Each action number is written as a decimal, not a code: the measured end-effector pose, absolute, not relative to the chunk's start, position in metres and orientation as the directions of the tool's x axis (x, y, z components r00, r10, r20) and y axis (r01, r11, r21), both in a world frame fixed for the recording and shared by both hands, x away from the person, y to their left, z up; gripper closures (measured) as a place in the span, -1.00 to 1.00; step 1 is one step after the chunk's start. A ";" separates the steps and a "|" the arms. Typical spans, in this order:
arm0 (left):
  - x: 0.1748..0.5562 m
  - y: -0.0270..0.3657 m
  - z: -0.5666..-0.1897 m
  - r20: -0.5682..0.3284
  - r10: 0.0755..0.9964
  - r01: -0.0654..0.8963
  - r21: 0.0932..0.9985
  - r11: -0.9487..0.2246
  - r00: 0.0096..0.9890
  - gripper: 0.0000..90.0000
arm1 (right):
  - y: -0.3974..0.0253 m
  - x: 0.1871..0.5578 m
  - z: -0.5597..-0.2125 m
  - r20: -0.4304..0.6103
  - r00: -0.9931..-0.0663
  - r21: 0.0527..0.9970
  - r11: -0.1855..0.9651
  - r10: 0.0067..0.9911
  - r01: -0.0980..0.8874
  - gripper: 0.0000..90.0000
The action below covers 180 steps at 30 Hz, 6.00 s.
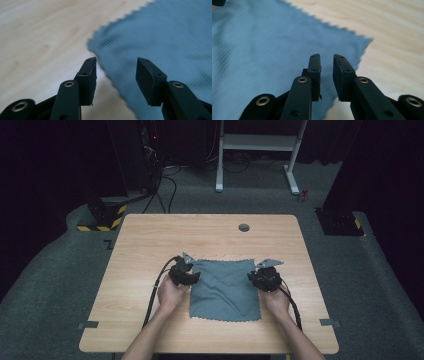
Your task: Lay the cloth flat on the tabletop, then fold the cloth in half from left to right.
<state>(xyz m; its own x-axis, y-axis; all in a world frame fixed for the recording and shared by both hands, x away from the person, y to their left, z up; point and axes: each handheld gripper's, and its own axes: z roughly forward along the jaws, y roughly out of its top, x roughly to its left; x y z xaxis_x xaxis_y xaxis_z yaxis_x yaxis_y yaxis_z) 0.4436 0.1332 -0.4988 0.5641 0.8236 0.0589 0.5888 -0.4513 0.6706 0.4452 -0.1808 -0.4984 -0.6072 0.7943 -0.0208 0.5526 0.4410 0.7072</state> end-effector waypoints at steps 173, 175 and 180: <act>0.493 0.153 -0.517 -0.055 0.904 0.656 0.707 -0.265 0.424 0.13 | -0.012 0.316 -0.523 -0.048 -0.941 0.726 0.659 0.334 0.197 0.49; 0.492 0.151 -0.517 -0.026 0.906 0.647 0.709 -0.280 0.422 0.19 | -0.011 0.314 -0.523 -0.048 -0.940 0.724 0.660 0.337 0.200 0.50; 0.493 0.151 -0.517 -0.013 0.904 0.642 0.708 -0.293 0.427 0.32 | -0.010 0.312 -0.522 -0.055 -0.940 0.721 0.664 0.338 0.196 0.60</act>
<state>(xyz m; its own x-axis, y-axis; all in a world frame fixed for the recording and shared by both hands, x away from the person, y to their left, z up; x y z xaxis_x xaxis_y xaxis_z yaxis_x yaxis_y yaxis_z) 0.4929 0.1512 -0.5171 0.4274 0.9040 -0.0130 0.6421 -0.2934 0.7082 0.3118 -0.0100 -0.5224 -0.9396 0.3377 -0.0551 0.1965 0.6643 0.7211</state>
